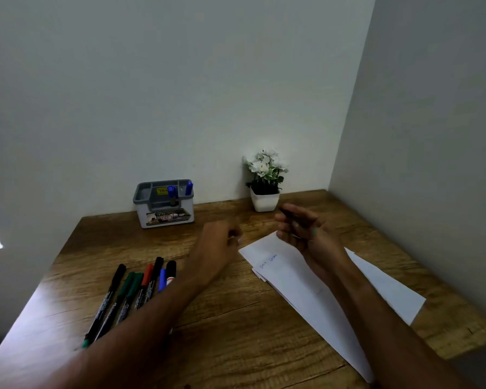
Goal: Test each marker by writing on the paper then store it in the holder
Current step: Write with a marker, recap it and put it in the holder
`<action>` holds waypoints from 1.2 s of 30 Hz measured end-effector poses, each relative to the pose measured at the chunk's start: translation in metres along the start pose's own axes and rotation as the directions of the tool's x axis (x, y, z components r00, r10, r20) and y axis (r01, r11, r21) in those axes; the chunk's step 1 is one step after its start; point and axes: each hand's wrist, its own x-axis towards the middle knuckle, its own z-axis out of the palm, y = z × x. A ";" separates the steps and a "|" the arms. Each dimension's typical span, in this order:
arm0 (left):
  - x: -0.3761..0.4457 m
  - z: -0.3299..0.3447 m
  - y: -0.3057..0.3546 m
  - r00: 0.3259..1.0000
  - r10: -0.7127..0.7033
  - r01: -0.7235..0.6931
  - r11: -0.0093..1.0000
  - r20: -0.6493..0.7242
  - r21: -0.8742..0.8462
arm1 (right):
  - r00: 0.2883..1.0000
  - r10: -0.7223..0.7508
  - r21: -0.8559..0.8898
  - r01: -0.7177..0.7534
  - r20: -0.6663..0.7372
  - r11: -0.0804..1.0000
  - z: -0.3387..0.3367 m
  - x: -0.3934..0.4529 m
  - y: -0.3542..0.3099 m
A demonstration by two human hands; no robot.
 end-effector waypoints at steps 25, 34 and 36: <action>-0.041 0.043 0.028 0.921 0.124 -0.183 0.975 0.369 0.128 | 0.973 -0.224 -0.738 0.115 -0.050 0.665 -0.023 -0.007 0.028; -0.042 0.042 0.030 0.919 0.143 -0.204 0.970 0.369 0.132 | 0.973 -0.232 -0.776 0.131 -0.020 0.617 -0.022 -0.005 0.032; -0.043 0.042 0.030 0.918 0.144 -0.208 0.968 0.370 0.138 | 0.971 -0.237 -0.791 0.124 -0.027 0.599 -0.022 -0.005 0.031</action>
